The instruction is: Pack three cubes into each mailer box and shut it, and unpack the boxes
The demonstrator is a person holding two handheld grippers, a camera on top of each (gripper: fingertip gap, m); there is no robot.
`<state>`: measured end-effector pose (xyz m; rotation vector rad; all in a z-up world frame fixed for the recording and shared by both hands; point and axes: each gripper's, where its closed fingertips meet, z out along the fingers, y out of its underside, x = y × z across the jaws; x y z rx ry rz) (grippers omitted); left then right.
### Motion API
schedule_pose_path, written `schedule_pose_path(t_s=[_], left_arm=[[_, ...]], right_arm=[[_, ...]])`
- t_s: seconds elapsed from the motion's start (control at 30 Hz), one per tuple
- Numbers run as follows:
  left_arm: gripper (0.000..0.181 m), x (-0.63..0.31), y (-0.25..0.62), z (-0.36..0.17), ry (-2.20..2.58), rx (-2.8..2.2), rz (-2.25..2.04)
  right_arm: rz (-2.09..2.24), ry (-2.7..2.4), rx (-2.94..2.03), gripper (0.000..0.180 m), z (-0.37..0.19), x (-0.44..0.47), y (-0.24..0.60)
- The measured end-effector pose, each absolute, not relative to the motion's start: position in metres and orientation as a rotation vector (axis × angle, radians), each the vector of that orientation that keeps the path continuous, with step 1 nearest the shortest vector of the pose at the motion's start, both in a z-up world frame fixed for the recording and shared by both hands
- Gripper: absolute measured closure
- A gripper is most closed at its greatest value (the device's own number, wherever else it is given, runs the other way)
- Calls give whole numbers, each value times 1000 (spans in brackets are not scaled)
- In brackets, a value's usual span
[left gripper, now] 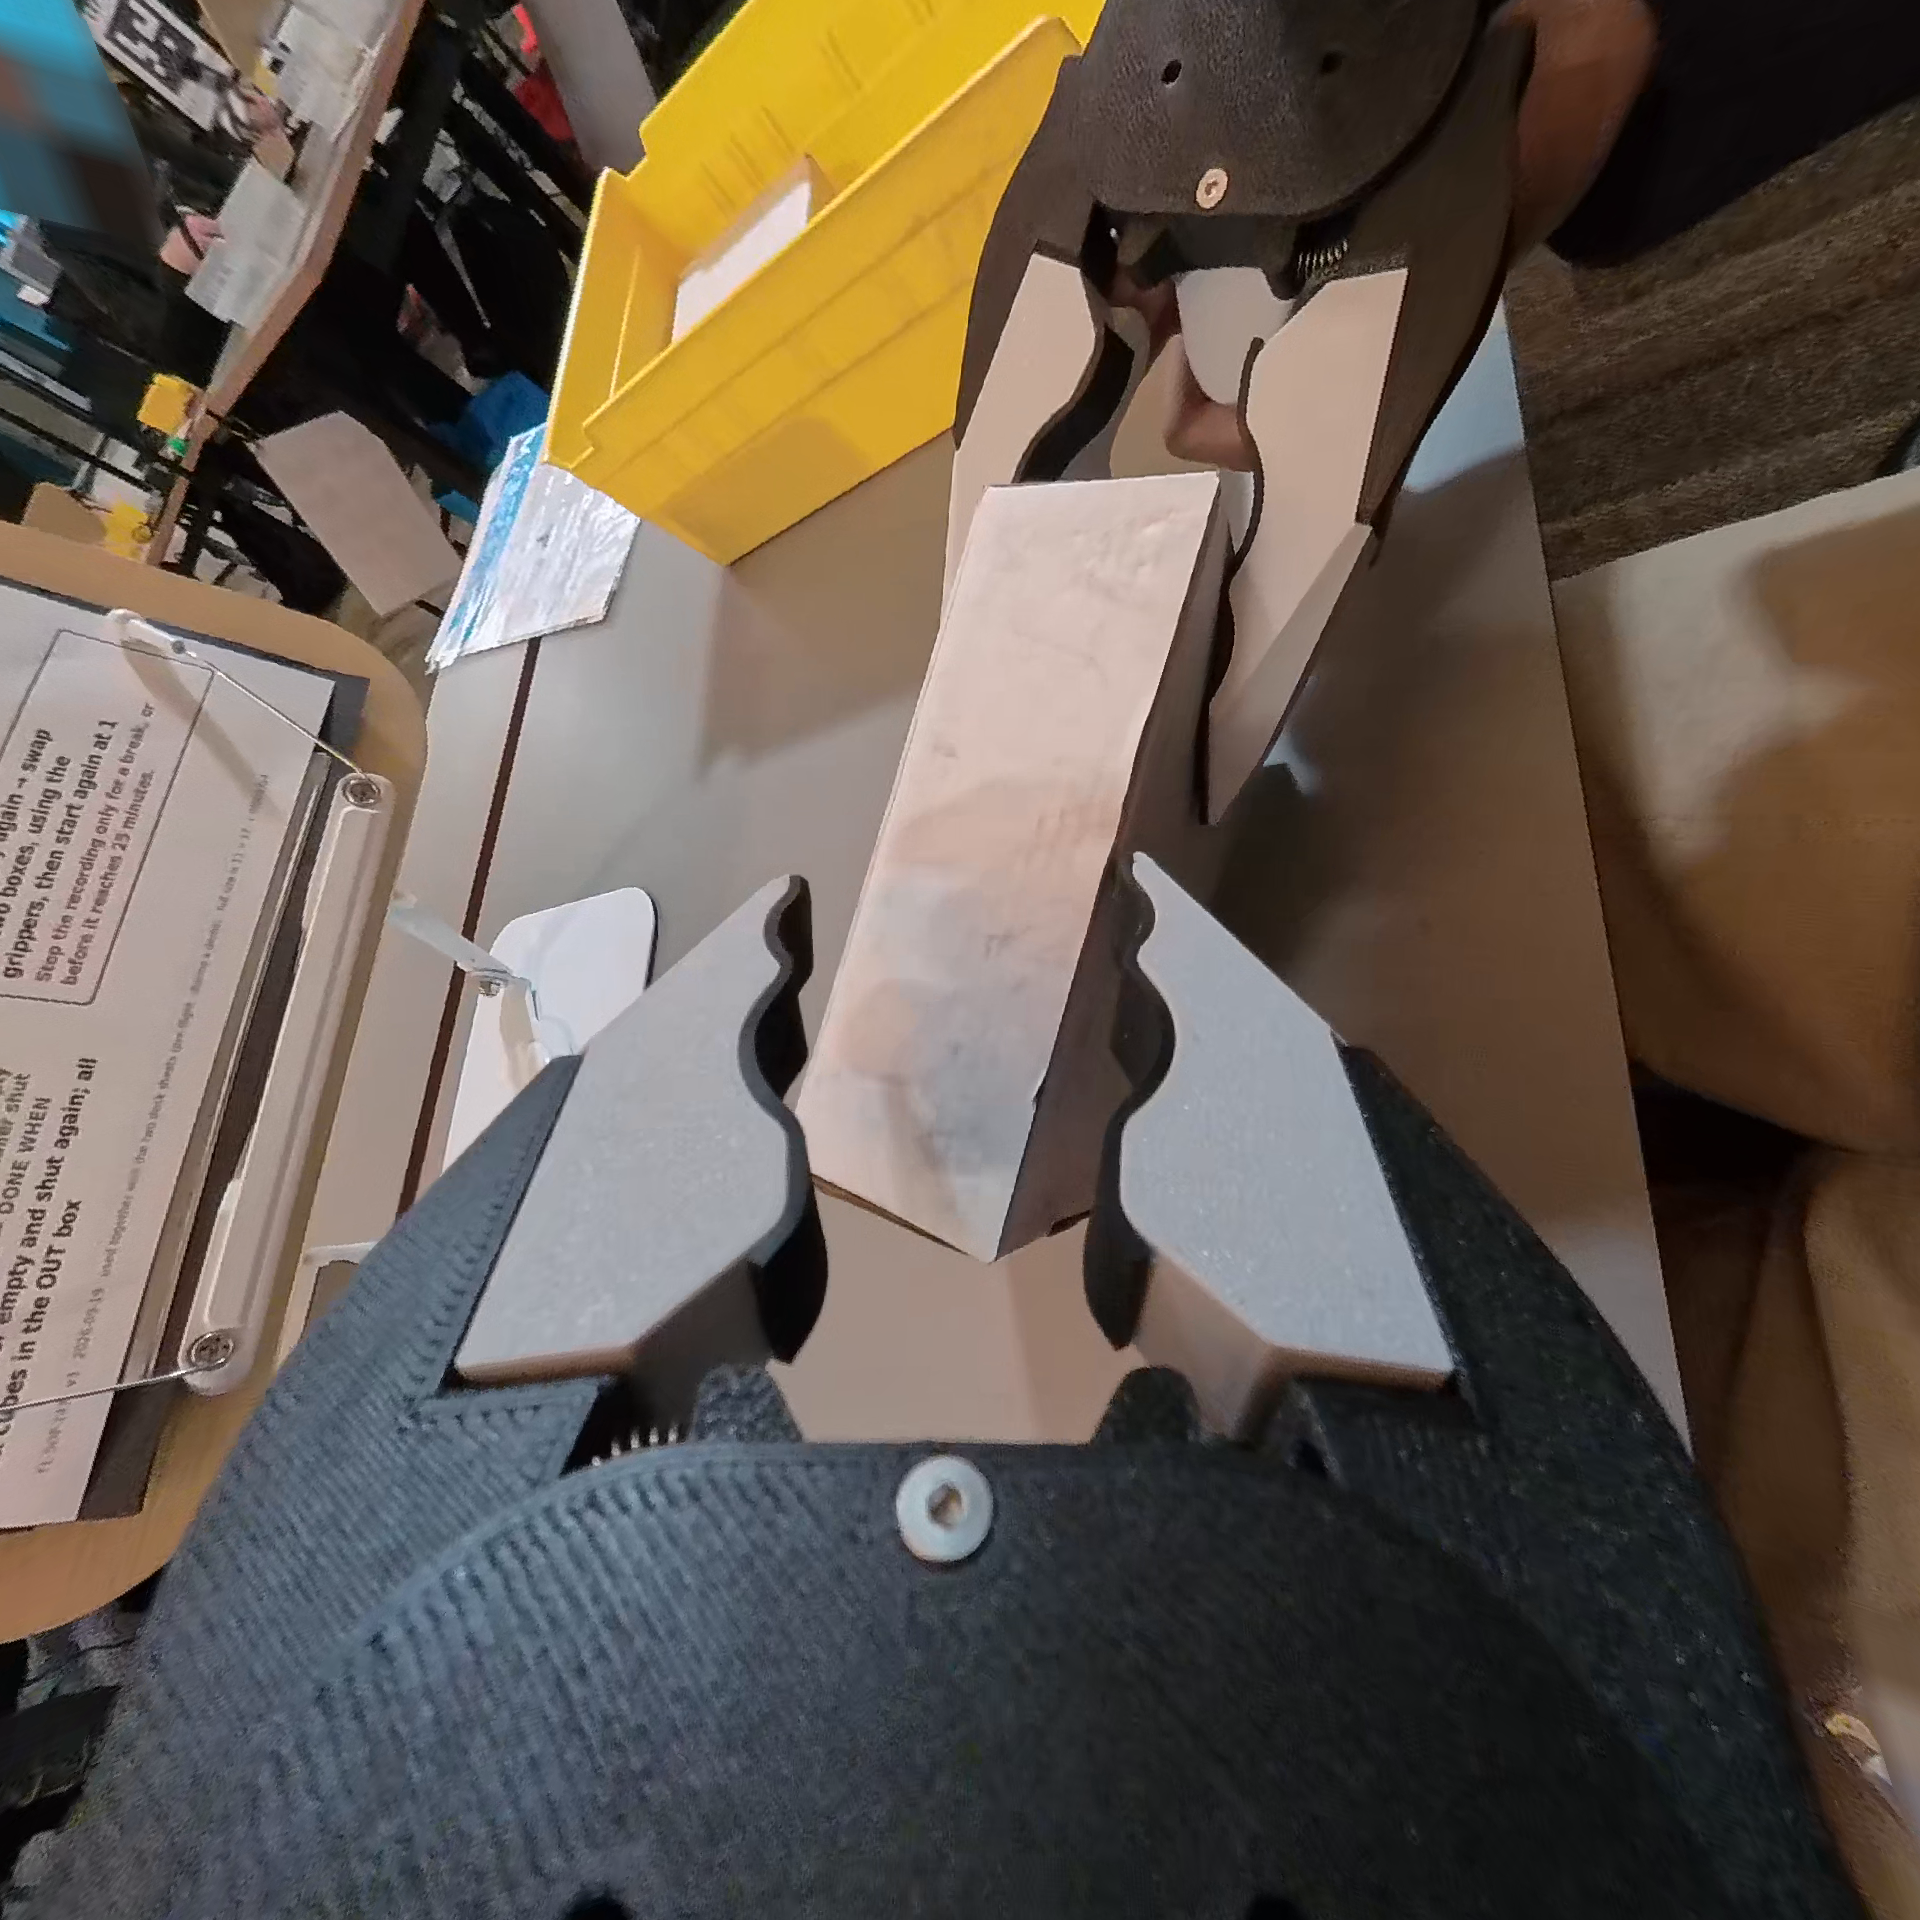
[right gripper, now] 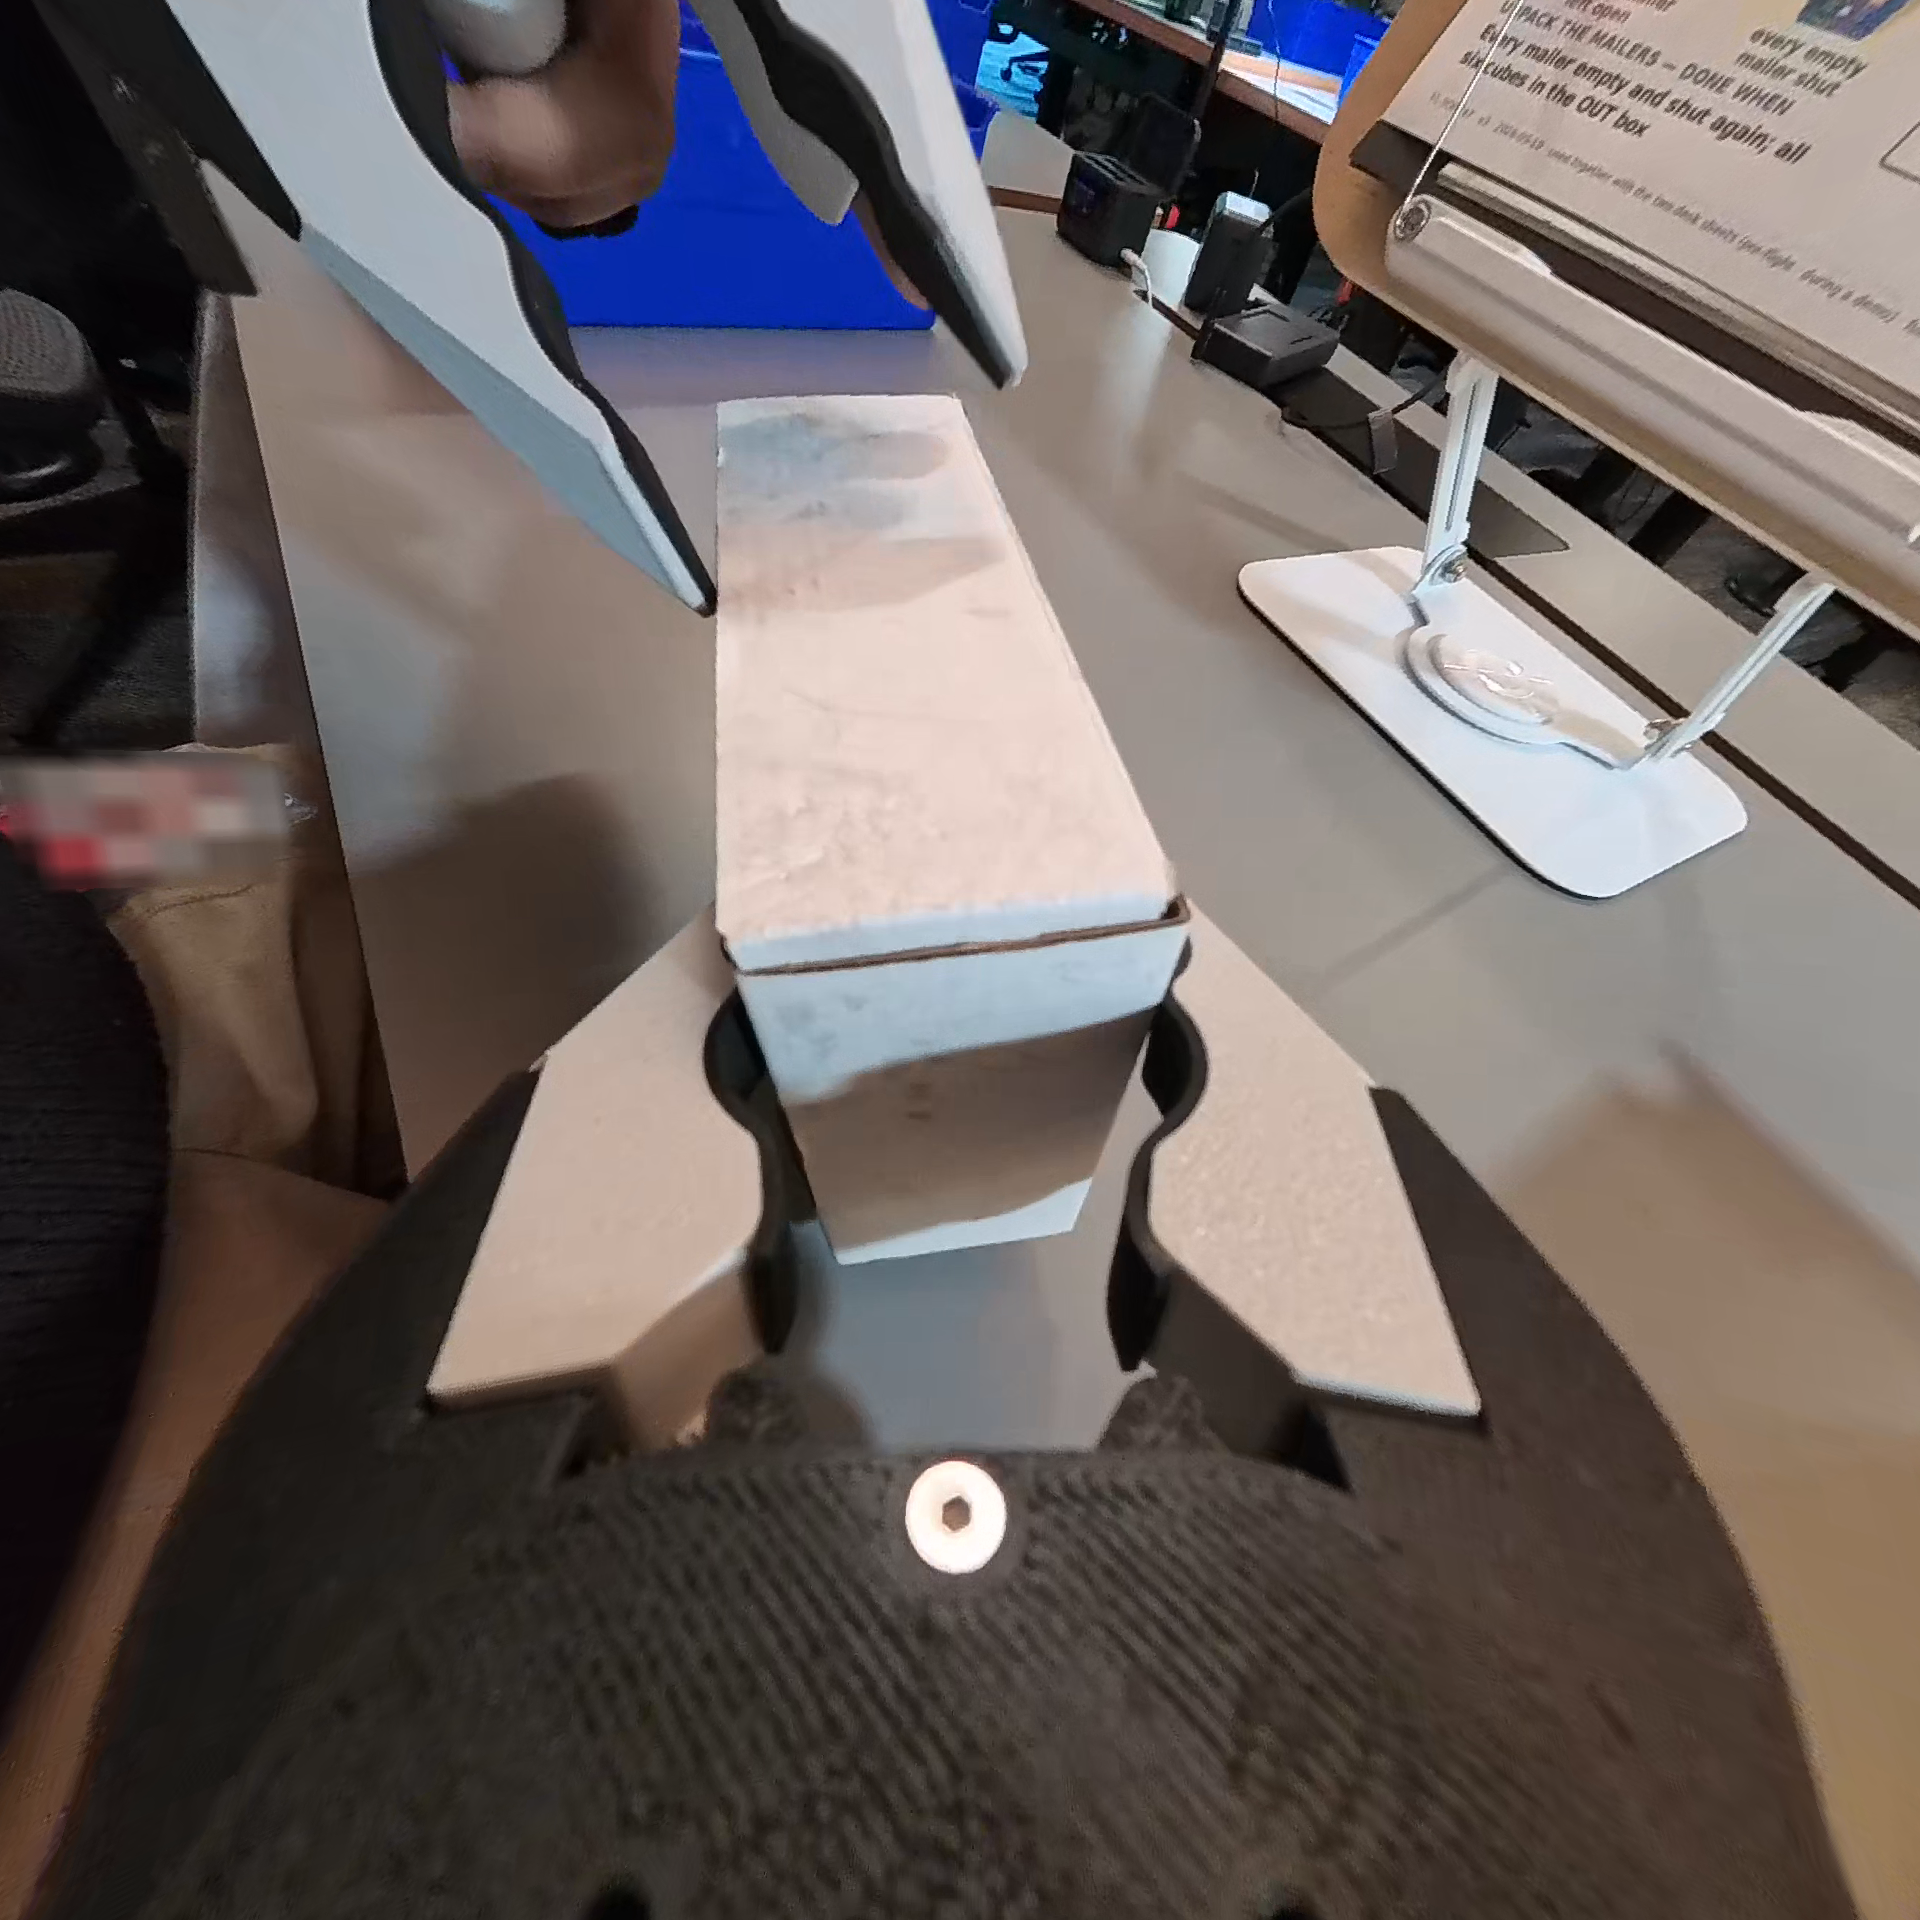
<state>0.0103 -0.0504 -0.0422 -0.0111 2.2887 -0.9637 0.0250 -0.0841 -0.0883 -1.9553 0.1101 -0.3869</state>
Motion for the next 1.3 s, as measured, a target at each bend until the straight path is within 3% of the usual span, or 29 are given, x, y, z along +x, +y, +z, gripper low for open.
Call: schedule_pose_path(t_s=[0.53,1.3], left_arm=[[129,10,-59,-40,2263,-28,-1017],[120,11,-61,-40,2254,-31,-1031]], right_arm=[[-354,154,-1973,105,-93,28,-86],[-376,123,-1996,106,-94,24,-85]])
